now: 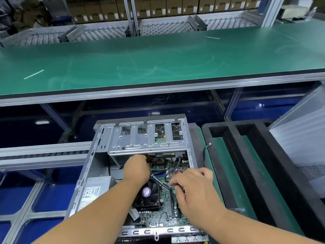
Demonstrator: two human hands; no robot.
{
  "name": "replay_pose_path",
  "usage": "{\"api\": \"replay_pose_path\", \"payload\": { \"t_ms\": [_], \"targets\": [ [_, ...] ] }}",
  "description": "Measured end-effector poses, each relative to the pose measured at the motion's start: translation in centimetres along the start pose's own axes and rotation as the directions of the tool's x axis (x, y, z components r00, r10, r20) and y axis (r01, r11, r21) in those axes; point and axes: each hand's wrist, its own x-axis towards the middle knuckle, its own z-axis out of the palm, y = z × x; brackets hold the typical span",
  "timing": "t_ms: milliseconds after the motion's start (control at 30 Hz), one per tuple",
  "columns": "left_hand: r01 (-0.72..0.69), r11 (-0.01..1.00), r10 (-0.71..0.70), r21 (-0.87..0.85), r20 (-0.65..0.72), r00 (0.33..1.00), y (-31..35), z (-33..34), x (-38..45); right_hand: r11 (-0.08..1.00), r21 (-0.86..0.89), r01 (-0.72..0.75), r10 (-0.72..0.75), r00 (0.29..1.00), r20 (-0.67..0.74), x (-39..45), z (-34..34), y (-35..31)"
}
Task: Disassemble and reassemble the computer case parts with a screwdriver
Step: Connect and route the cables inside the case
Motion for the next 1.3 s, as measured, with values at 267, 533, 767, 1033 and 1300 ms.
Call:
{"api": "replay_pose_path", "payload": {
  "t_ms": [267, 533, 767, 1033, 1300],
  "targets": [
    [-0.102, 0.987, 0.097, 0.123, 0.046, 0.994, 0.1, 0.6, 0.4, 1.0, -0.025, -0.017, 0.018, 1.0, 0.01, 0.1, 0.1, 0.1],
    [-0.122, 0.914, 0.032, 0.386, 0.231, 0.972, -0.3, 0.8, 2.4, 0.999, -0.006, -0.04, 0.04, 0.999, 0.026, 0.1, -0.2, -0.1],
    [-0.255, 0.883, 0.096, 0.394, 0.381, 0.92, -0.6, 1.3, 3.8, 0.999, 0.0, -0.041, 0.041, 0.999, 0.009, 0.2, 0.0, -0.1],
    [-0.321, 0.831, 0.056, 0.454, 0.506, 0.861, 0.0, 0.3, 4.2, 0.999, 0.0, -0.051, 0.051, 0.999, 0.01, 0.3, -0.1, -0.1],
    [-0.327, 0.883, 0.044, 0.336, 0.635, 0.771, 0.6, -0.3, 5.5, 0.998, -0.009, -0.058, 0.058, 0.998, 0.038, 0.3, -0.2, -0.2]
  ]
}}
